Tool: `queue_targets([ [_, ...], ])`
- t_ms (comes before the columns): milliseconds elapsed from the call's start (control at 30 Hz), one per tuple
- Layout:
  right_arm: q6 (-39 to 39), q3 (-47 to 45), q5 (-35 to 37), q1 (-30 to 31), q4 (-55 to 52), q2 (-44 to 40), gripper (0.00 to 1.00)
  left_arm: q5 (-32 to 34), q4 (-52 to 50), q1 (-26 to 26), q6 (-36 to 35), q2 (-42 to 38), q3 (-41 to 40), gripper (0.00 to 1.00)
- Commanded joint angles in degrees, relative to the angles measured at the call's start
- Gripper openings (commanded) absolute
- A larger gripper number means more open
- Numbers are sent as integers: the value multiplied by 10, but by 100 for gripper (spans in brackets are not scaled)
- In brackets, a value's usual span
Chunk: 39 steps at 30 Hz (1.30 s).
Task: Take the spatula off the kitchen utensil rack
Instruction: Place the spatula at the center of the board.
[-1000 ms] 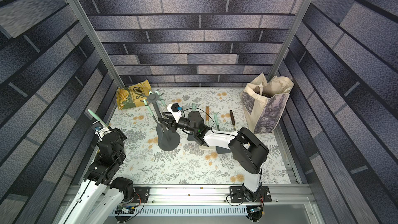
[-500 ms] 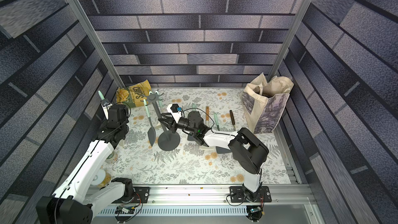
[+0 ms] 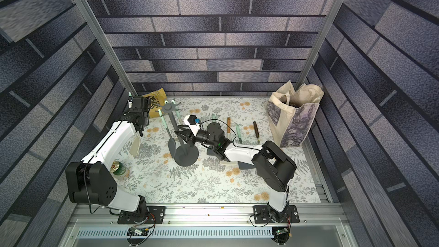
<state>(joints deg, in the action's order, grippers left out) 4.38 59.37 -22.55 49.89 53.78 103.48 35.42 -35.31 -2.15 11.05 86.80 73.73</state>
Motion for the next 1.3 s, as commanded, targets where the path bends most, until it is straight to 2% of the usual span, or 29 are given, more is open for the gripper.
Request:
queue_targets([
  [0, -6, -9, 14, -2, -16, -9, 32, -15, -44, 10, -18, 9, 21, 0],
  [467, -6, -11, 16, -2, -14, -11, 32, -61, -73, 9, -9, 103, 50, 0],
  [700, -9, -11, 16, -2, -14, -10, 32, -42, -73, 0, -18, 138, 42, 0],
  [933, -10, -11, 14, -2, -15, -9, 33, 19, -69, -13, -50, 183, 40, 0],
  [1267, -10, -9, 15, -2, -18, -12, 34, 22, -67, -9, -70, 239, 51, 0],
])
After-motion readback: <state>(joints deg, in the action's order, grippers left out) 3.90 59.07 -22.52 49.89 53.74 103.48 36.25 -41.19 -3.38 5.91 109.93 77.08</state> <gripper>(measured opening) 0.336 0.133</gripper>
